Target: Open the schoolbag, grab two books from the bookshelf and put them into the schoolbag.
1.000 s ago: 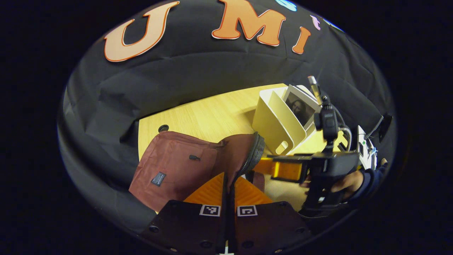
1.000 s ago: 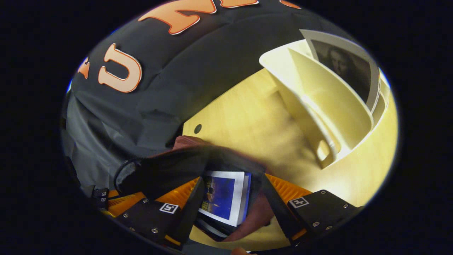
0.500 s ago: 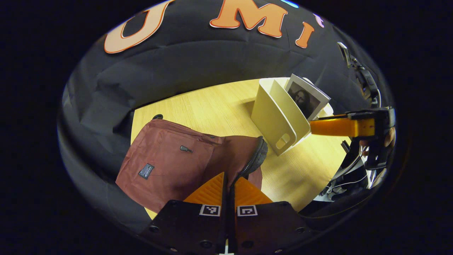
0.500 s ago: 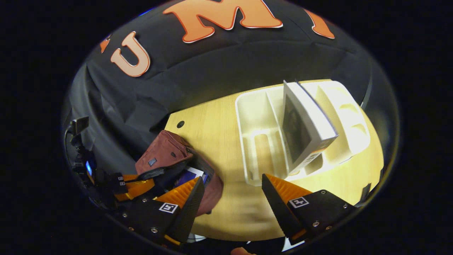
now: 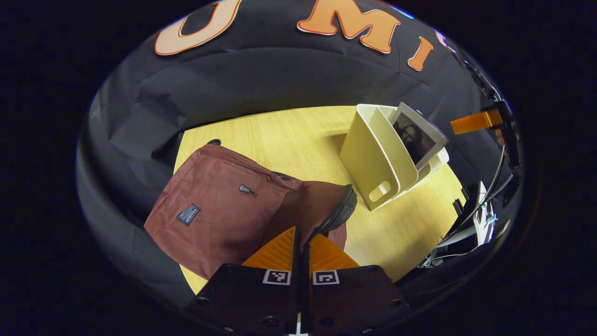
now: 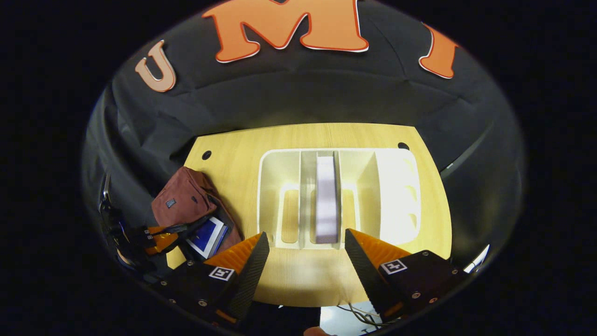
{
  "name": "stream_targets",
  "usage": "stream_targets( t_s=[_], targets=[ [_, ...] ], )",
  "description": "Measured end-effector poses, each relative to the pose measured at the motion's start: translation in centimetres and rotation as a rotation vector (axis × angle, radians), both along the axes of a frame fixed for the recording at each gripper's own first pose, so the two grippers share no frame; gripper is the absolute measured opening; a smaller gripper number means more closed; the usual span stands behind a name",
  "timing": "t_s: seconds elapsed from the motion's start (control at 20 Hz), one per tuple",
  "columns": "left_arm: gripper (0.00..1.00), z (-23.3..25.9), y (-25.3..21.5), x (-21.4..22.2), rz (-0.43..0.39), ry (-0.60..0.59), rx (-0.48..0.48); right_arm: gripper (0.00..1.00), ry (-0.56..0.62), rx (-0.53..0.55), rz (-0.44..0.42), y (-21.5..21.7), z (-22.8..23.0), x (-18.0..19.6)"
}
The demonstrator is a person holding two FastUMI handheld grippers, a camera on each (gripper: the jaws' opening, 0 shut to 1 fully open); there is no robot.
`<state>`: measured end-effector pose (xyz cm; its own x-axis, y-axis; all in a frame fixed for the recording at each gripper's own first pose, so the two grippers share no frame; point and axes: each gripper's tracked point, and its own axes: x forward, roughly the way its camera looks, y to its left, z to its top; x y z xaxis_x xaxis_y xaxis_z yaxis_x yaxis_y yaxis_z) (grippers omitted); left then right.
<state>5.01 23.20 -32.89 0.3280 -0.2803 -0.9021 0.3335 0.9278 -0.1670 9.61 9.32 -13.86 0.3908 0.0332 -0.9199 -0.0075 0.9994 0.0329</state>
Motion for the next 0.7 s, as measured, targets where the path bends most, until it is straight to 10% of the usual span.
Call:
stream_targets(
  t_s=[0.35, 0.7],
  targets=[
    [0.03, -0.9, 0.0, 0.4, 0.051, 0.043, 0.033, 0.97, 0.162, -0.016, 0.032, -1.9, -6.1, 5.0],
    [0.04, -1.0, -0.1, 0.7, 0.074, 0.072, 0.065, 0.57, 0.27, -0.025, 0.067, -1.1, -9.9, 6.0]
  ],
)
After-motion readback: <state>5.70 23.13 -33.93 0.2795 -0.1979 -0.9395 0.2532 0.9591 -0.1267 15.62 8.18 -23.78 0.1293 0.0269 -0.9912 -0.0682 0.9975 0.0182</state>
